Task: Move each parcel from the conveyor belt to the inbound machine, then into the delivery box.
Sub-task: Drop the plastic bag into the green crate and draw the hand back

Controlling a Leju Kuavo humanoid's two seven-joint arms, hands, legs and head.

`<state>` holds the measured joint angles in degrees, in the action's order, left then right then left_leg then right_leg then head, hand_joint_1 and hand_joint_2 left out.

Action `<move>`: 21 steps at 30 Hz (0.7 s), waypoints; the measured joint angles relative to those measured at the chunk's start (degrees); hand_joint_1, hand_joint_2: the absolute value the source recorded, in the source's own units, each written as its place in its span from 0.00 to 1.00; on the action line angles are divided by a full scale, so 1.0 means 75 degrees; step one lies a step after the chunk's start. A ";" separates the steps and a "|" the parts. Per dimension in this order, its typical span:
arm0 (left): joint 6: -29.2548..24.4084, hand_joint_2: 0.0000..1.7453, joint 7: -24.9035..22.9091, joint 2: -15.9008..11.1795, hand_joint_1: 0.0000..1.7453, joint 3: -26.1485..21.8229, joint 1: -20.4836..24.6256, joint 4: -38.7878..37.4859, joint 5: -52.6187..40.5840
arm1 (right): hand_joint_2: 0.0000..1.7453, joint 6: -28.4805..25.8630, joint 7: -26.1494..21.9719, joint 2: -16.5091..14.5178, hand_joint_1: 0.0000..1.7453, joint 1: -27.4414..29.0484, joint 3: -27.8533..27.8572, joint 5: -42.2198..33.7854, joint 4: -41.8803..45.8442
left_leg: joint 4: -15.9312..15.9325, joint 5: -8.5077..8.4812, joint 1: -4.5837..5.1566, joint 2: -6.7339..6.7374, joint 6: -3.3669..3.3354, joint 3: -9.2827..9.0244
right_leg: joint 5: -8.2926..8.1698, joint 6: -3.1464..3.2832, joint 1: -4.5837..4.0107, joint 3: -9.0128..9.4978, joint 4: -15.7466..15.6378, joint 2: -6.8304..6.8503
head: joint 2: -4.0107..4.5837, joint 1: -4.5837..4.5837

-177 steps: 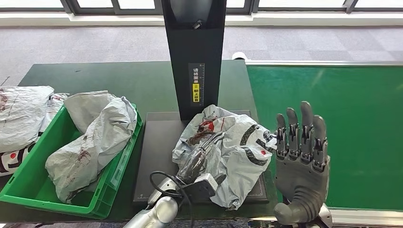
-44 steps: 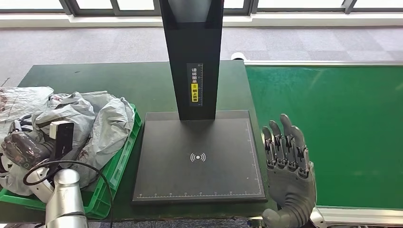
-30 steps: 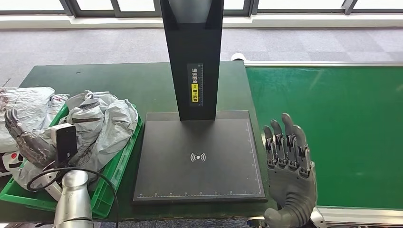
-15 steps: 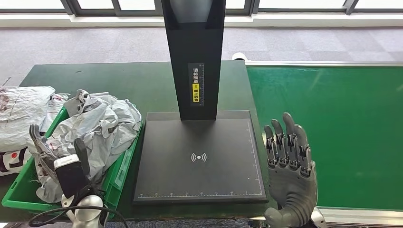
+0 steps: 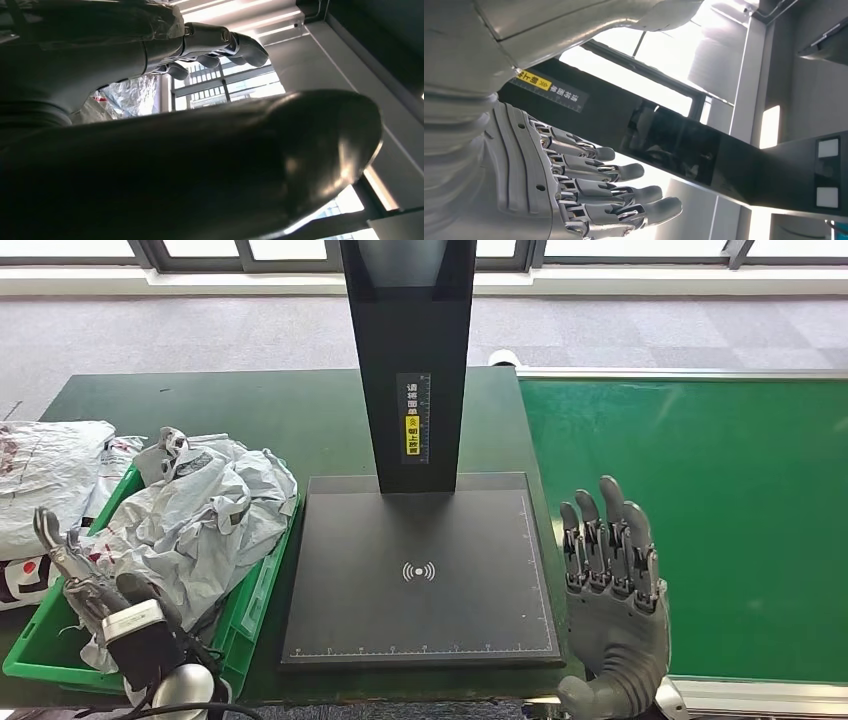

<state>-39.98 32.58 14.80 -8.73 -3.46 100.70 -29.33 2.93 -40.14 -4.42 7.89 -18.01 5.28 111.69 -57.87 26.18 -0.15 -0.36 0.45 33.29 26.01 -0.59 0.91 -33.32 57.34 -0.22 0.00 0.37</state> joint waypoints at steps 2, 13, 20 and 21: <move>0.0000 0.00 0.0275 0.0153 0.00 -0.0002 -0.0079 0.0244 0.0147 | 1.00 -0.0044 0.0001 -0.0025 0.00 -0.0028 0.0000 0.0016 0.0006 | 0.0000 0.0001 0.0000 0.0000 -0.0001 0.0003 | 0.0000 -0.0001 0.0000 -0.0001 -0.0001 0.0001 | 0.0000 0.0000; 0.0028 0.00 0.0659 0.0275 0.00 -0.0428 -0.0096 0.0625 0.2120 | 1.00 -0.0107 0.0002 -0.0084 0.00 -0.0204 0.0000 -0.0130 -0.0018 | 0.0000 -0.0004 -0.0005 0.0001 0.0007 0.0002 | -0.0001 0.0004 -0.0006 -0.0012 0.0004 0.0000 | 0.0000 -0.0002; 0.3200 0.00 0.0528 -0.0207 0.00 0.0279 0.0058 0.0517 0.4520 | 1.00 -0.0100 0.0001 -0.0082 0.00 -0.0201 0.0001 -0.0099 -0.0036 | -0.0001 -0.0004 -0.0003 0.0003 0.0006 0.0002 | -0.0003 0.0003 -0.0004 -0.0015 0.0001 -0.0001 | 0.0000 -0.0001; 0.3922 0.00 0.0510 -0.0319 0.00 0.0456 0.0077 0.0489 0.4634 | 1.00 -0.0062 0.0001 -0.0079 0.00 -0.0176 0.0004 -0.0114 -0.0036 | -0.0001 -0.0004 -0.0003 0.0004 0.0006 0.0002 | -0.0003 0.0003 -0.0004 -0.0015 0.0001 -0.0002 | 0.0000 -0.0001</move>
<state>-10.56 36.40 12.41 -5.30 -2.88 104.37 5.42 2.46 -40.13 -5.01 6.57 -17.98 4.43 111.42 -57.88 26.15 -0.17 -0.33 0.49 33.31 25.98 -0.57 0.88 -33.43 57.35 -0.23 0.00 0.37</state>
